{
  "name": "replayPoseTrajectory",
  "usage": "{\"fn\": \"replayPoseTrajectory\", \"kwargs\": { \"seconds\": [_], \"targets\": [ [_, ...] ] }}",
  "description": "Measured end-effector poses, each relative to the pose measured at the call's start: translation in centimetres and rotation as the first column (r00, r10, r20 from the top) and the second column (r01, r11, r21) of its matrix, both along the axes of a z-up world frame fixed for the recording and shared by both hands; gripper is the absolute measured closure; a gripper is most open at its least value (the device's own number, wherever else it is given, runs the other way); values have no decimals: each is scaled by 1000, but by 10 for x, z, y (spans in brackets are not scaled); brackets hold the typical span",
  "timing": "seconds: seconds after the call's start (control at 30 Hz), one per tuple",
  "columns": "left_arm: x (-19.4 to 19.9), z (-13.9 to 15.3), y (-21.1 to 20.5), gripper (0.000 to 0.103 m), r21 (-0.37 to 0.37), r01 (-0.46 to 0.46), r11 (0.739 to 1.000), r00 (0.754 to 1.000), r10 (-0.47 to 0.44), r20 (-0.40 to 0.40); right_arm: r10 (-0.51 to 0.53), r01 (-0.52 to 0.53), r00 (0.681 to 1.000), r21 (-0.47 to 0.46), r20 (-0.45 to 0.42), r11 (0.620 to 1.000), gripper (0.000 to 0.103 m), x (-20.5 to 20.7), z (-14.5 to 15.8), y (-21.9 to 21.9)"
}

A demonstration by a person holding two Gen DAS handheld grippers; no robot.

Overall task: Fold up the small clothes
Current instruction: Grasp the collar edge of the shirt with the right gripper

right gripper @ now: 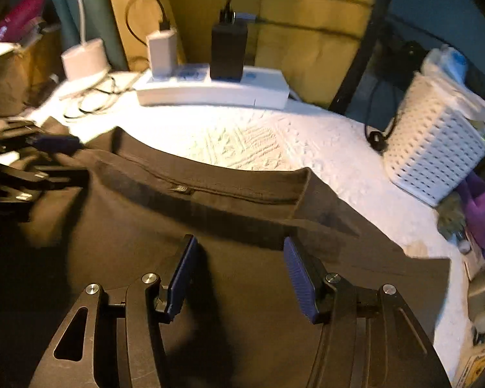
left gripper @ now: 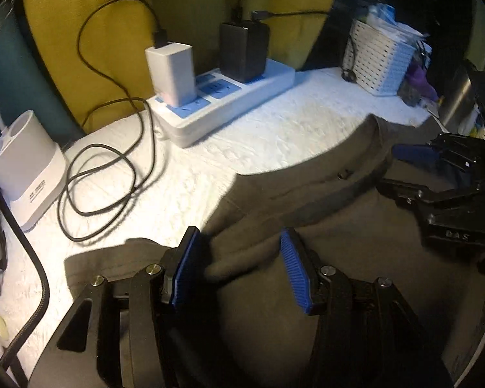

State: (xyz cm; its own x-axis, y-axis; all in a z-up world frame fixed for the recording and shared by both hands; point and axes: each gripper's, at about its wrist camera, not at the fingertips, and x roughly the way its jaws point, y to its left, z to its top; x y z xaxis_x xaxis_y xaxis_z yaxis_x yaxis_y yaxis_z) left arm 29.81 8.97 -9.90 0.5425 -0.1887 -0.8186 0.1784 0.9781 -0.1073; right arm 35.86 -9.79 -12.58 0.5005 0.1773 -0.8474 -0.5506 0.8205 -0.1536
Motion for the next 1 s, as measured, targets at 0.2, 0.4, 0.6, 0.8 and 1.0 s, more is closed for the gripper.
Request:
{"fn": "replayPoseTrajectory", "kwargs": {
  "seconds": [0.2, 0.4, 0.6, 0.8, 1.0],
  "targets": [
    [-3, 12, 9, 52, 23, 19, 1000, 999, -20, 50, -45, 45, 999, 39, 0, 998, 46, 24, 0, -3],
    [1, 4, 10, 52, 91, 86, 992, 996, -88, 28, 120, -119, 993, 38, -4, 992, 43, 9, 5, 16],
    [-10, 5, 10, 52, 93, 90, 992, 995, -94, 36, 198, -198, 980, 3, 3, 980, 43, 11, -3, 51],
    [-13, 8, 18, 52, 87, 57, 995, 997, -61, 46, 259, -259, 966, 8, -1, 966, 95, 4, -4, 66],
    [-15, 7, 22, 52, 88, 48, 995, 998, -52, 40, 193, -193, 981, 36, 4, 981, 95, 14, -2, 63]
  ]
}}
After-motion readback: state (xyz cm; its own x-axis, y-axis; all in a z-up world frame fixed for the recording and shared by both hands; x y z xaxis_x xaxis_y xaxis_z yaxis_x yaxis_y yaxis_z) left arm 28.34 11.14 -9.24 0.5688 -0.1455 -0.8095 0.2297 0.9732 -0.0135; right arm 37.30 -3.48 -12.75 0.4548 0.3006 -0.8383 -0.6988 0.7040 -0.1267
